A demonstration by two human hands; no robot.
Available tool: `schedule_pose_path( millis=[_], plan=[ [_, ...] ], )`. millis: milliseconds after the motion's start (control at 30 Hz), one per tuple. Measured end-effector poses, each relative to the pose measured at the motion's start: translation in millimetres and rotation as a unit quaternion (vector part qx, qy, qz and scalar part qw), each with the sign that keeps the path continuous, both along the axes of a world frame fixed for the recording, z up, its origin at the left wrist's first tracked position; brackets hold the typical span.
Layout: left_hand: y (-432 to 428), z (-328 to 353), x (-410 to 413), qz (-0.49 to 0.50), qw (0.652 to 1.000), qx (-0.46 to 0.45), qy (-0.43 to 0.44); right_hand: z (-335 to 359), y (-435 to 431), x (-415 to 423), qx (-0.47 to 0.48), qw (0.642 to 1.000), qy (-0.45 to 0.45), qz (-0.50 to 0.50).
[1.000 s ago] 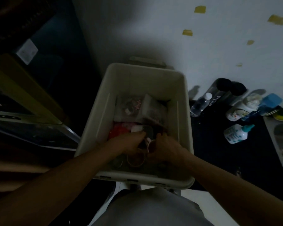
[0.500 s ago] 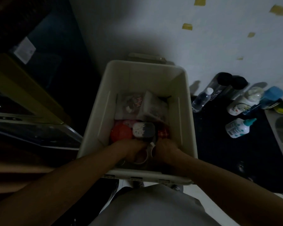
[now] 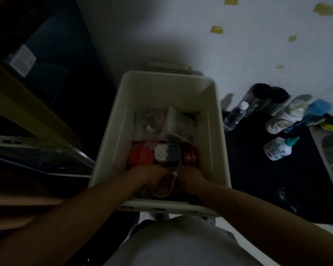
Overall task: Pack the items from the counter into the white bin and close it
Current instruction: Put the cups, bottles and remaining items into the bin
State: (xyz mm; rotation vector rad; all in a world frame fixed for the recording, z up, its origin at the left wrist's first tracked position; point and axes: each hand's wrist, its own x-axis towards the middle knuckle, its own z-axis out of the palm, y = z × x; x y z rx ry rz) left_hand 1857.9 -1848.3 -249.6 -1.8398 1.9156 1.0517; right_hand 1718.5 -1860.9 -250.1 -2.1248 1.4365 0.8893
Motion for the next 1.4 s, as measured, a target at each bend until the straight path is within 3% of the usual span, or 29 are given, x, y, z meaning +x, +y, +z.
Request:
schedule_pose_path(
  millis=[33, 67, 167, 200, 233, 300, 333, 433, 567, 667, 833, 1233, 1400],
  plan=[
    [-3, -9, 15, -0.097, 0.995, 0.023, 0.031, -2, 0, -1, 0.011, 1.0, -0.006, -0.01],
    [-2, -10, 14, -0.125, 0.989, 0.081, 0.022, -3, 0, -1, 0.018, 1.0, -0.015, -0.016],
    [-3, -17, 9, -0.039, 0.988, 0.108, -0.107, -6, 0, -2, 0.036, 0.999, -0.004, 0.004],
    [2, -17, 8, 0.024, 0.984, 0.135, -0.112, -10, 0, -3, 0.035, 0.999, 0.004, 0.015],
    [3, -36, 10, -0.018, 0.995, 0.076, -0.055, -13, 1, -4, 0.039, 0.999, 0.01, 0.022],
    [-5, -34, 15, 0.005, 0.985, 0.132, 0.107, -14, 2, -6, 0.064, 0.997, 0.005, 0.032],
    [-4, -27, 20, -0.024, 0.983, 0.133, 0.125, -12, 1, -7, 0.082, 0.996, -0.003, 0.036],
    [-7, -24, 22, -0.108, 0.989, 0.073, 0.066, -3, -1, -9, 0.139, 0.99, 0.003, 0.037],
    [-8, -21, 21, -0.132, 0.987, 0.081, 0.049, 5, -3, -7, 0.197, 0.98, -0.025, -0.022],
    [-6, -17, 18, -0.129, 0.987, 0.086, 0.051, 3, -2, -8, 0.142, 0.988, -0.045, -0.041],
    [-4, -18, 18, -0.133, 0.986, 0.086, 0.044, -7, -4, -8, 0.12, 0.991, 0.033, 0.04],
    [-7, -2, 12, -0.154, 0.987, 0.0, 0.041, 11, -15, -12, -0.009, 0.992, -0.117, 0.041],
    [-5, 8, 15, -0.112, 0.989, -0.086, 0.046, 32, -34, -16, -0.032, 0.983, -0.155, 0.09]
  ],
)
